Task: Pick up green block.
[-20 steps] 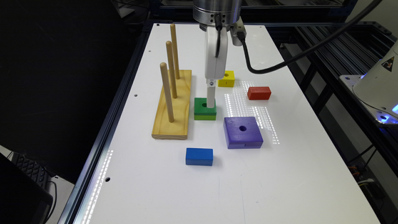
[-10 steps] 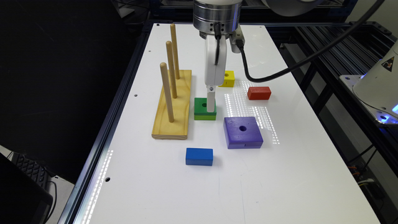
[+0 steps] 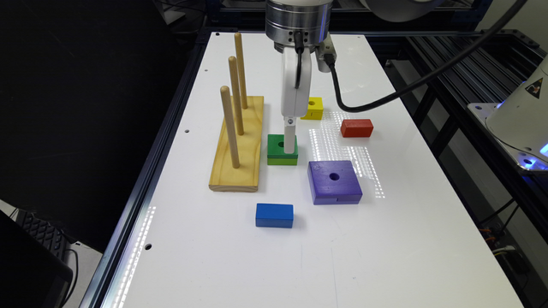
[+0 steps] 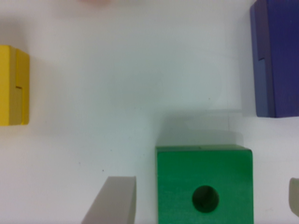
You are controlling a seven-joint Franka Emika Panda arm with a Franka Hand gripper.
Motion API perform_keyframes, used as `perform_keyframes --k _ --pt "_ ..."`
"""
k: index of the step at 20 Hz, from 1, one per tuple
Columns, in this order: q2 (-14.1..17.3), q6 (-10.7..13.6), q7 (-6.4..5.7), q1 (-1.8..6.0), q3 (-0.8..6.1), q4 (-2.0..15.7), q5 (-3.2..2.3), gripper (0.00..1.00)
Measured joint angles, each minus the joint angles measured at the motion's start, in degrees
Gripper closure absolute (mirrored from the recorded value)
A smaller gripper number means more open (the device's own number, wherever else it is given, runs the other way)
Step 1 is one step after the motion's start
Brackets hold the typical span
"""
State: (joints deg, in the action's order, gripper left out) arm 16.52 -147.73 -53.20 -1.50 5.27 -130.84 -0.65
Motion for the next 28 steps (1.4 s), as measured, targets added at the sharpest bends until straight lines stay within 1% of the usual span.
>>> perform_keyframes --k 3,7,10,15,22,26,28 --pt "0.63 -0.5 0.06 0.08 -0.01 0.03 -0.02 0.0" --pt "2.64 -2.82 0.11 0.1 -0.06 0.08 -0.07 0.0" --pt "3.25 -3.66 0.14 0.1 -0.1 0.13 -0.09 0.0" --pt "3.27 -3.68 0.17 0.1 -0.13 0.3 -0.09 0.0" --pt "3.71 -3.68 0.25 0.1 -0.26 1.4 -0.11 0.0" --pt "3.82 -3.68 0.27 0.1 -0.3 1.48 -0.11 0.0" --pt "4.54 -3.98 0.28 0.1 -0.32 1.51 -0.14 0.0"
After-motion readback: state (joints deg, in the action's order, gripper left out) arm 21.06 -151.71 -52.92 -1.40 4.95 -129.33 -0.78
